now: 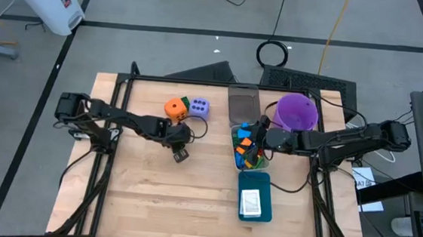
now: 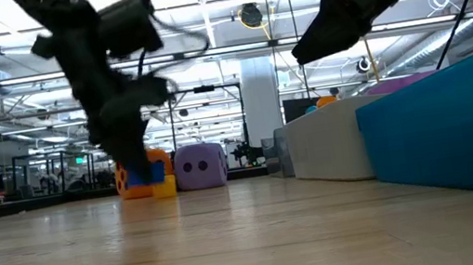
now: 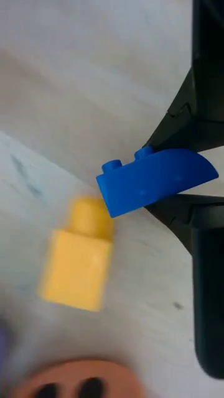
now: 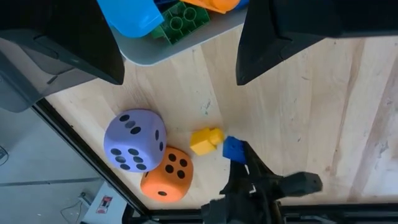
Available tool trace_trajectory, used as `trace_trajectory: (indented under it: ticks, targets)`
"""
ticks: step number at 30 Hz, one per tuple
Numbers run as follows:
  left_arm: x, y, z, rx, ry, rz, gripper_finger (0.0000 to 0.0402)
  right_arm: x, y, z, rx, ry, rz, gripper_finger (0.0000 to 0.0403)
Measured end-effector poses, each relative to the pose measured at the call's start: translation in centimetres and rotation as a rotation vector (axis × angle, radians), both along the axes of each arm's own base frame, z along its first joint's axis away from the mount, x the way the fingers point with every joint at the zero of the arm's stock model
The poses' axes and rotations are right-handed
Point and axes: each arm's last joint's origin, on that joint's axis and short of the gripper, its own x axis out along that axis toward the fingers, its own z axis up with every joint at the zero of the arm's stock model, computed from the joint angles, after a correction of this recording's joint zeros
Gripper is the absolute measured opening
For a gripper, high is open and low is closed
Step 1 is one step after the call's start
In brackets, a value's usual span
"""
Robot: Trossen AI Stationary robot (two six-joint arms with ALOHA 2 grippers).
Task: Pick & Place Toys
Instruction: Put the dark blue game piece into the gray bin
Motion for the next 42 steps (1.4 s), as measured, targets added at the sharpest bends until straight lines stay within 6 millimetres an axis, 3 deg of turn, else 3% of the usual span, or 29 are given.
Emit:
trace_trajectory:
  ticks: [8,13,22,35,42]
  targets:
    - [3.1,-2.0,3.7,0.078,-0.230,-0.188,0.0081,0.5,0.2,0.3,0.036,-0.057,0.065,0.0281]
    - [4.6,-4.1,5.3,0.162,-0.447,-0.352,0.0082,1.7,0.6,-0.8,0.081,-0.052,0.162,0.0281]
    - [5.1,-6.8,6.4,0.239,-0.576,-0.536,0.0083,4.9,1.3,-2.6,0.115,-0.184,0.330,0.0281]
    - [5.1,-6.7,6.4,0.240,-0.579,-0.529,0.0084,6.7,1.5,-3.8,0.183,-0.261,0.411,0.0278]
    - [5.3,-6.2,6.6,0.241,-0.598,-0.494,0.0085,6.8,1.6,-3.6,0.190,-0.263,0.409,0.0235]
